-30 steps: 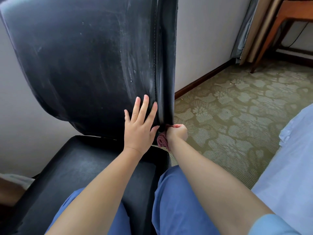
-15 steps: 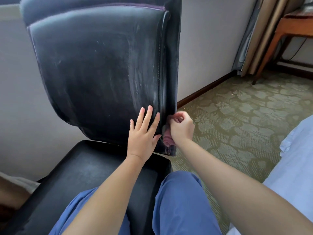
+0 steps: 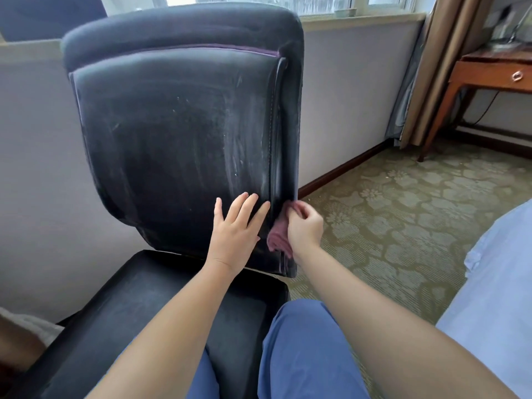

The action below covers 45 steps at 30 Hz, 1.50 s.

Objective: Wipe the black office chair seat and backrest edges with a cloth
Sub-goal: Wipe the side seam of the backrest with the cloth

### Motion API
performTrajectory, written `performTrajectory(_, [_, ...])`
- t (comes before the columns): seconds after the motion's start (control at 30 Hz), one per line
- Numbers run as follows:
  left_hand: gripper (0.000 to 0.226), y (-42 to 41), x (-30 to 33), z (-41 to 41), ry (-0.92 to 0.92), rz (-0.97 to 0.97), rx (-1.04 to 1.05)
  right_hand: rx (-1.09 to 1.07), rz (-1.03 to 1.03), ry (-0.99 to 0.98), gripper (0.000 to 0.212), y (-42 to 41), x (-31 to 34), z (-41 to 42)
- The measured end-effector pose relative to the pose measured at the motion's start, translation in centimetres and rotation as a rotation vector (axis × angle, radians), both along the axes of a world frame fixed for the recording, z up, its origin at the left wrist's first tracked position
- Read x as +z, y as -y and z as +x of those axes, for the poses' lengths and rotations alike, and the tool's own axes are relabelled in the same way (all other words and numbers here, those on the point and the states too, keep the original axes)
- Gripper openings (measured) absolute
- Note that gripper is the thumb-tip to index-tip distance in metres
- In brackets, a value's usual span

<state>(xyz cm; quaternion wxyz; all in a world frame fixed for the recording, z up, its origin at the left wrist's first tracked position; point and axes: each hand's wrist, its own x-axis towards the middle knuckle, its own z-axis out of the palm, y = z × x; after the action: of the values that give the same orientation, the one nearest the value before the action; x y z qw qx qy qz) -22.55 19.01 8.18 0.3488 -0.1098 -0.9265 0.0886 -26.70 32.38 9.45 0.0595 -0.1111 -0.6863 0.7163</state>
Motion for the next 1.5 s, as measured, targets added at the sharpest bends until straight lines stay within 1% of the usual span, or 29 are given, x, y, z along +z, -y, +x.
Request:
performTrajectory(0.07, [0.098,0.0,0.4,-0.1,0.006,0.008,-0.009,0.002,-0.035,-0.173,0.015,0.2,3.0,-0.3])
performTrajectory(0.13, [0.101,-0.2,0.9,-0.1,0.007,0.04,-0.006,0.031,0.02,-0.236,0.017,0.5,4.2,-0.3])
performTrajectory(0.2, [0.103,-0.3,1.3,0.1,0.009,0.093,0.017,0.055,0.086,-0.164,0.023,0.6,2.5,0.0])
performTrajectory(0.3, [0.109,-0.3,1.8,0.2,0.041,0.123,0.072,0.105,0.187,0.101,0.022,0.4,-2.2,1.1])
performTrajectory(0.33, [0.111,-0.2,1.9,0.3,0.057,0.117,0.083,0.115,0.181,0.157,0.02,0.3,-3.2,1.4])
performTrajectory(0.37, [0.113,-0.2,1.9,0.3,0.073,0.113,0.091,0.109,0.149,0.164,0.019,0.2,-3.3,1.7])
performTrajectory(0.4, [0.114,-0.3,2.0,0.3,0.088,0.115,0.095,0.085,0.099,0.124,0.019,0.2,-2.8,1.7])
performTrajectory(0.5, [0.114,-0.4,2.0,0.2,0.108,0.138,0.083,0.006,-0.074,-0.117,0.026,0.6,1.4,1.3])
performTrajectory(0.57, [0.111,-0.4,2.1,0.1,0.117,0.138,0.074,0.01,-0.1,-0.231,0.028,1.0,4.0,0.8])
performTrajectory(0.6, [0.111,-0.4,2.3,0.1,0.125,0.139,0.075,0.022,-0.079,-0.254,0.029,1.3,4.3,0.6])
performTrajectory(0.67, [0.113,-0.3,2.6,0.1,0.146,0.152,0.072,0.022,-0.004,-0.219,0.029,1.8,3.1,0.7])
performTrajectory(0.77, [0.112,-0.3,2.9,0.1,0.185,0.163,0.08,-0.002,0.046,-0.006,0.027,2.0,-1.2,2.0])
performTrajectory(0.83, [0.112,-0.3,3.2,0.1,0.19,0.154,0.082,-0.006,0.055,0.065,0.025,2.0,-1.9,2.3])
performTrajectory(0.87, [0.113,-0.3,3.3,0.0,0.192,0.154,0.082,-0.031,0.053,0.047,0.023,1.9,-1.1,2.0])
performTrajectory(0.93, [0.119,-0.4,3.7,0.0,0.205,0.164,0.079,-0.079,0.005,-0.065,0.023,1.8,2.5,0.9])
performTrajectory(1.0, [0.123,-0.7,4.2,-0.2,0.212,0.188,0.076,-0.051,-0.073,-0.226,0.027,1.7,6.9,-0.2])
performTrajectory(1.07, [0.122,-0.9,4.8,-0.5,0.234,0.203,0.08,-0.008,-0.115,-0.34,0.035,1.8,10.1,-0.9])
performTrajectory(1.13, [0.119,-0.8,5.4,-0.7,0.246,0.221,0.073,0.017,-0.07,-0.4,0.04,2.2,10.5,-1.2])
performTrajectory(1.2, [0.117,-0.5,5.6,-0.8,0.243,0.243,0.073,0.002,0.054,-0.429,0.04,2.4,8.3,-0.8])
performTrajectory(1.3, [0.117,0.1,5.7,-0.6,0.219,0.265,0.099,-0.034,0.216,-0.4,0.037,2.3,3.2,0.3])
performTrajectory(1.37, [0.115,0.2,5.7,-0.6,0.241,0.236,0.112,-0.019,0.307,-0.381,0.036,1.9,0.9,1.0])
performTrajectory(1.43, [0.116,0.1,5.4,-0.5,0.279,0.235,0.124,0.012,0.366,-0.359,0.036,1.6,0.2,1.2])
performTrajectory(1.5, [0.119,-0.1,4.7,-0.1,0.298,0.263,0.13,0.038,0.376,-0.339,0.035,1.3,0.7,1.1])
